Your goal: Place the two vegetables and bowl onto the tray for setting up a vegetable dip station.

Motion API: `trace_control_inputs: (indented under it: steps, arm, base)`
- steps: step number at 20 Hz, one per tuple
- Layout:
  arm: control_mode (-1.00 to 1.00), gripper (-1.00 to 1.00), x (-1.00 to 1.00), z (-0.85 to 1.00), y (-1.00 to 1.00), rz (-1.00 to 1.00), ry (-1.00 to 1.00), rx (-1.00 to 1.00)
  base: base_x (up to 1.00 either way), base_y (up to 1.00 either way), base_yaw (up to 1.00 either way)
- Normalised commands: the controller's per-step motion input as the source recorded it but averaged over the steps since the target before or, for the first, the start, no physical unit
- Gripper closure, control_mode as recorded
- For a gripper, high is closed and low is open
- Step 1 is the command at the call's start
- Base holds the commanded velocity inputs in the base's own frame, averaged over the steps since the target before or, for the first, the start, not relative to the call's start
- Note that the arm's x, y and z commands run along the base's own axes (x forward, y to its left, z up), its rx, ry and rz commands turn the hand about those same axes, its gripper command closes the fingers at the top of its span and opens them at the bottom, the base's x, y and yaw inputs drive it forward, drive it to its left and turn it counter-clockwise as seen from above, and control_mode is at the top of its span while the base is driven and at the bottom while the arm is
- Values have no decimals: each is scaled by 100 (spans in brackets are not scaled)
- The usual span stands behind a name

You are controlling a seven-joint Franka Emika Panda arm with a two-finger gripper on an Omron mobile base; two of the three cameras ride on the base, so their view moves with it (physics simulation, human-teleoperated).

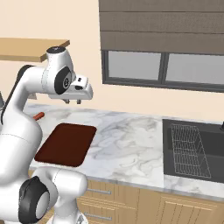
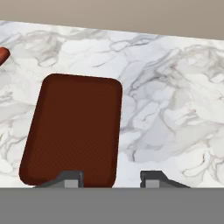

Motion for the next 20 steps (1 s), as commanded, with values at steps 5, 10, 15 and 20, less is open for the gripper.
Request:
trace_control_inputs:
  steps: [5, 10, 15, 20]
  arm:
    - [100, -100, 0, 0, 0, 0, 0, 0]
    - [100, -100, 0, 0, 0, 0, 0, 0]
    - [100, -100, 0, 0, 0, 0, 0, 0]
    - [100, -100, 0, 0, 0, 0, 0, 0]
  base:
    - [-6, -1, 0]
    - [-44, -23, 0]
    - [-22, -46, -1]
    - [-13, -57, 0]
